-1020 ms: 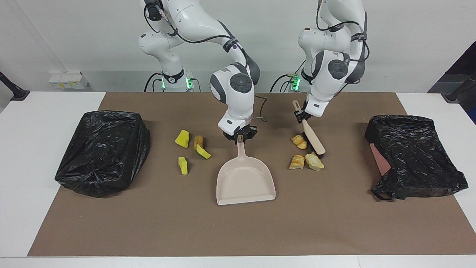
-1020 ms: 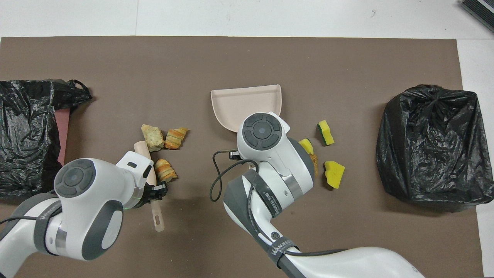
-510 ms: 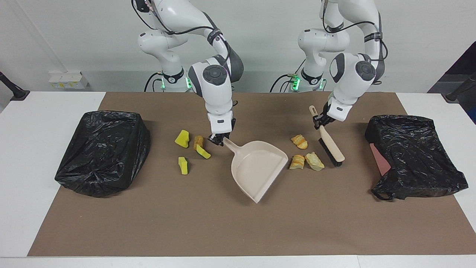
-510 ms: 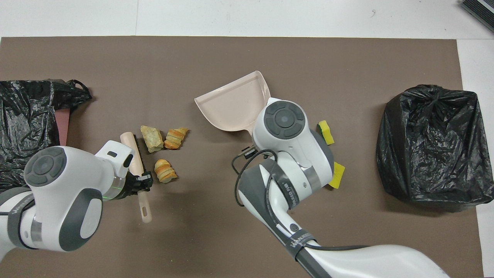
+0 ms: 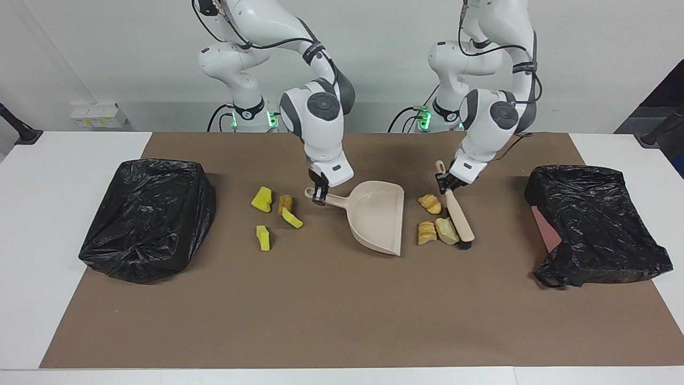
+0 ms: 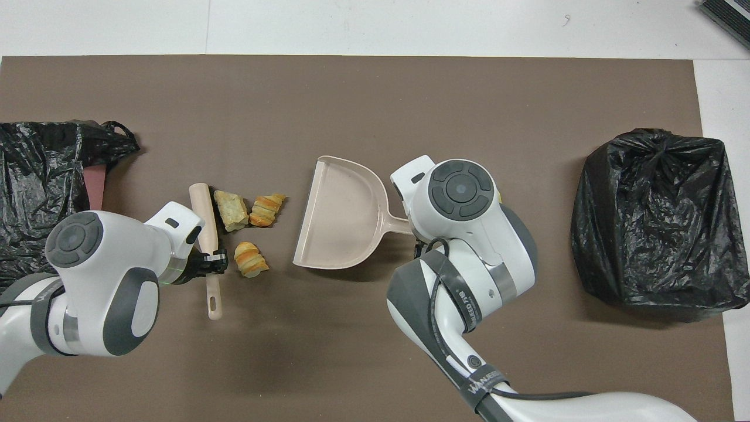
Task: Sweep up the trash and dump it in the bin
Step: 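Sweep the bread pieces into the dustpan with the left-held brush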
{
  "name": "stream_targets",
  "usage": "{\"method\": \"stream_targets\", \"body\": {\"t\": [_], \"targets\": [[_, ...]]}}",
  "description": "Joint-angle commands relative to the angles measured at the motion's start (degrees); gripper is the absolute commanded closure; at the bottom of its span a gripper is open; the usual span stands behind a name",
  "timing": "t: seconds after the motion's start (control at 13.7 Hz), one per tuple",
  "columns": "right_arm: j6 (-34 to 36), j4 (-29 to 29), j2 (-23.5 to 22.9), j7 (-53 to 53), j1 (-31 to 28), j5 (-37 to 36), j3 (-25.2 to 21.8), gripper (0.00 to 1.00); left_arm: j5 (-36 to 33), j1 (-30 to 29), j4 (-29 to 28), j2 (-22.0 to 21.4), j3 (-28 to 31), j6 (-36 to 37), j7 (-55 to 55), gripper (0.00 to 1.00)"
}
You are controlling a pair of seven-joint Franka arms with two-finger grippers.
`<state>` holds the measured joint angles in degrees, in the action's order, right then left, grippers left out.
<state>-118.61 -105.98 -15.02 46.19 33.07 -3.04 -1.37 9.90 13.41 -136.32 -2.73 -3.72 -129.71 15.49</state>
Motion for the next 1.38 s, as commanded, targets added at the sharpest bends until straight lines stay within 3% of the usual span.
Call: {"method": "stream_targets", "body": {"t": [0.0,0.15,0.51,0.66,0.87,1.09,1.31], "targets": [[0.5,-1.9,1.2,0.9,0.1,-1.6,0.3,1.0,4.1,4.3,0.6,0.7,0.4,-0.5,-2.6,1.0],[0.4,-2.4,0.8,-0.8,2.6,-1.7,0.2,1.0,7.7,7.1,0.8,2.1,0.4,-1.7,-4.7,1.0],[0.5,-5.0,1.6,-1.1,2.2,-2.4,0.1,1.0,18.4,15.5,2.6,3.1,-0.6,-3.0,-4.8,1.0],[0.7,-5.1,1.7,-1.2,2.2,-2.4,0.1,1.0,19.5,16.7,3.6,2.8,-0.7,-2.8,-4.3,1.0],[1.2,-5.2,1.7,-1.2,2.2,-2.4,0.1,1.0,19.5,15.1,4.5,-1.7,0.5,2.3,-3.8,1.0],[1.5,-5.3,1.8,-1.2,2.2,-2.4,0.1,1.0,18.7,8.1,3.9,-7.6,0.7,12.4,-0.5,1.0],[1.6,-5.3,1.8,-1.2,2.1,-2.4,0.1,1.0,11.6,2.7,0.7,-11.7,0.6,16.3,2.7,1.0]]}}
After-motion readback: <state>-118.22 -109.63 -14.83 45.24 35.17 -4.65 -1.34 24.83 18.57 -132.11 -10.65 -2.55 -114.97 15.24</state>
